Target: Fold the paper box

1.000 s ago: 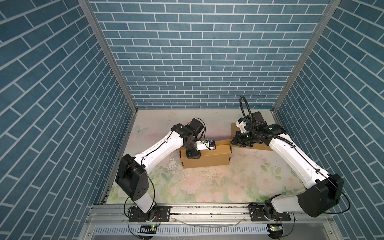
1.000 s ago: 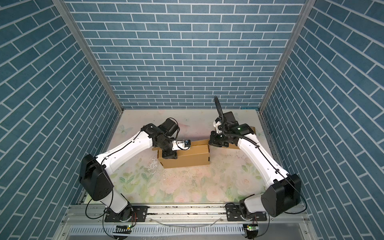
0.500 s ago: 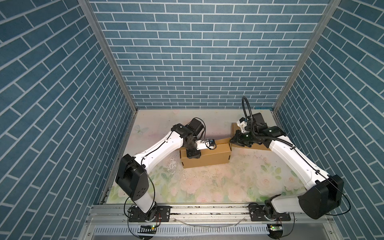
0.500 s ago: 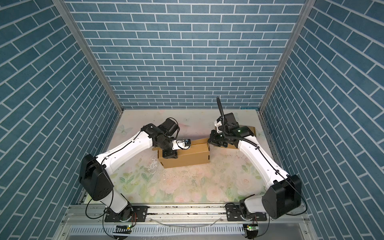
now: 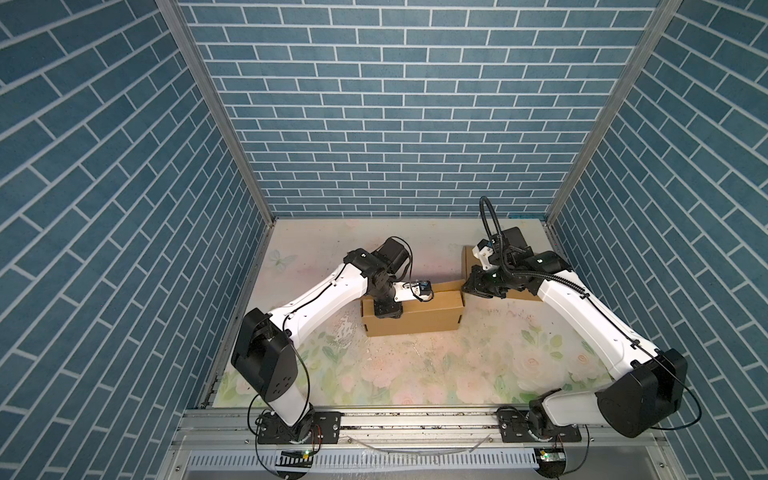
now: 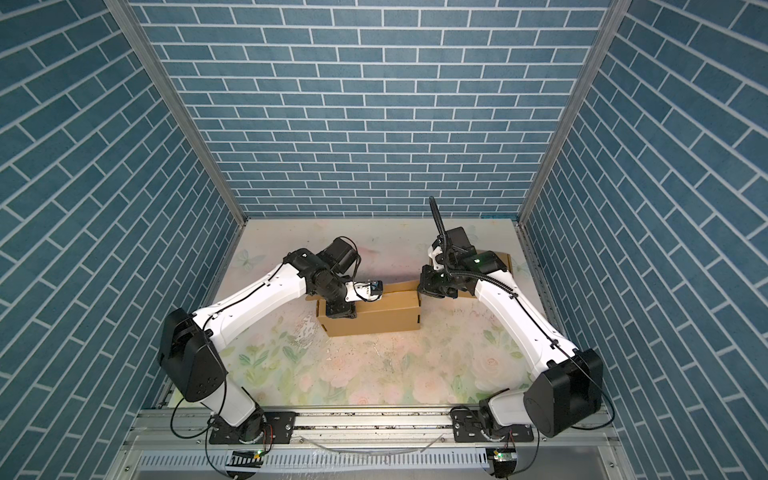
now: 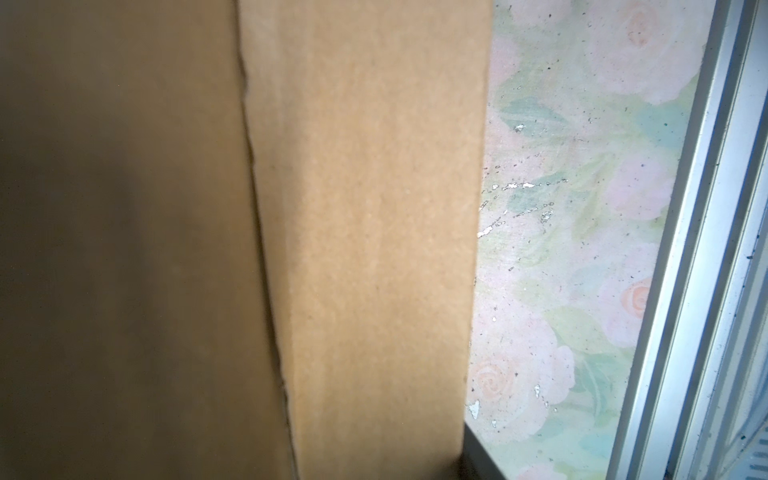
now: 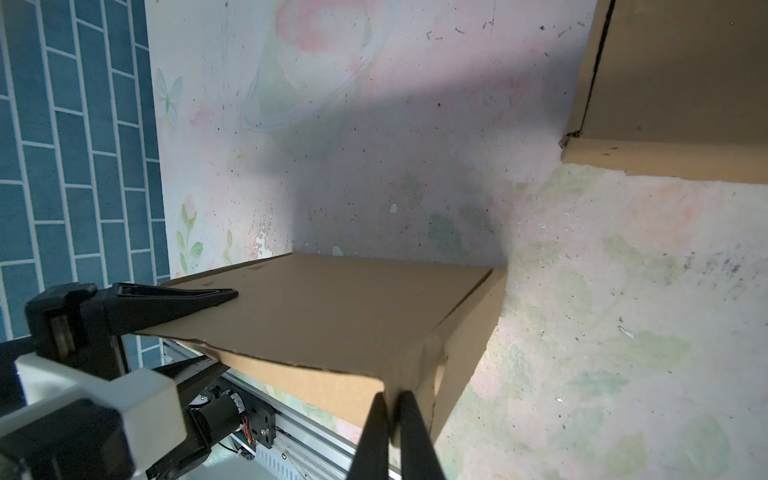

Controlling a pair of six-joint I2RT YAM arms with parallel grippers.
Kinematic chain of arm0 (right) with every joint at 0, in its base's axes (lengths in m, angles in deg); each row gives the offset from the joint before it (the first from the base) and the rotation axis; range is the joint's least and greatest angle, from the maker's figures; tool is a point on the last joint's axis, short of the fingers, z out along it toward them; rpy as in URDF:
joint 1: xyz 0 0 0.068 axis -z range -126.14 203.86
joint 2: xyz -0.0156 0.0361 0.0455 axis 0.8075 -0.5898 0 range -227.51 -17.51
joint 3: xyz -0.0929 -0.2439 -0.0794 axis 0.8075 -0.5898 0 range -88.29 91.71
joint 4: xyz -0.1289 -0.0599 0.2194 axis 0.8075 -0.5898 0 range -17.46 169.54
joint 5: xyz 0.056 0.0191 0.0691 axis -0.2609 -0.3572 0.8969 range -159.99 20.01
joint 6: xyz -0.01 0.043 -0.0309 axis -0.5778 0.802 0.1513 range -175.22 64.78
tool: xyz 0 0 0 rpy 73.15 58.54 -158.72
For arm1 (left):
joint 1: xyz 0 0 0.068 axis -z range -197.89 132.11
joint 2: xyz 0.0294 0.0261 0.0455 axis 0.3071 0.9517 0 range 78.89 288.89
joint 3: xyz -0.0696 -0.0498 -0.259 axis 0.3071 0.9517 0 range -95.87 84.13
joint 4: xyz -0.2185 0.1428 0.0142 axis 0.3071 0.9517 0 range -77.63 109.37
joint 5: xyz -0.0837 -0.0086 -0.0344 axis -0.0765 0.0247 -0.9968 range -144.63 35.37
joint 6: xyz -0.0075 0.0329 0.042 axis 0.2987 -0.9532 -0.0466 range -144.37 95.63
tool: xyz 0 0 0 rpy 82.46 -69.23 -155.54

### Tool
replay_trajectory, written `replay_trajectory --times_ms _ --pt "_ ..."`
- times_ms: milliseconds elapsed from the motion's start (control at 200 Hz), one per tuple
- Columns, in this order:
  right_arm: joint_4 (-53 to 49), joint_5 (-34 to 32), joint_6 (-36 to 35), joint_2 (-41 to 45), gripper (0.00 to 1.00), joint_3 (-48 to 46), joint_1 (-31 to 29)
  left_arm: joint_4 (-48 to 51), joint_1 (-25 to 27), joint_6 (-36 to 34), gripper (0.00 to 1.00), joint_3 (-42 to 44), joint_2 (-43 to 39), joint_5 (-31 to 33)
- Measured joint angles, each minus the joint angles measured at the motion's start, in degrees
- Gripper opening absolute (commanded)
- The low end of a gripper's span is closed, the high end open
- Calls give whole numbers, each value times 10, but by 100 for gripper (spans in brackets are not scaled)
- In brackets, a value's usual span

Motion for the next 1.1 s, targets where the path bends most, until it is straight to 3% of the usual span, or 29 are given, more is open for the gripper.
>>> replay_trajectory --times_ms 210,515,1095 --pt "-20 -19 -3 -10 18 9 -6 -1 0 0 35 0 0 0" --pt "-24 -31 -2 -20 0 15 -17 -1 0 0 35 0 0 0" --pt "0 4 33 -17 0 5 -5 -10 -3 4 35 10 -10 0"
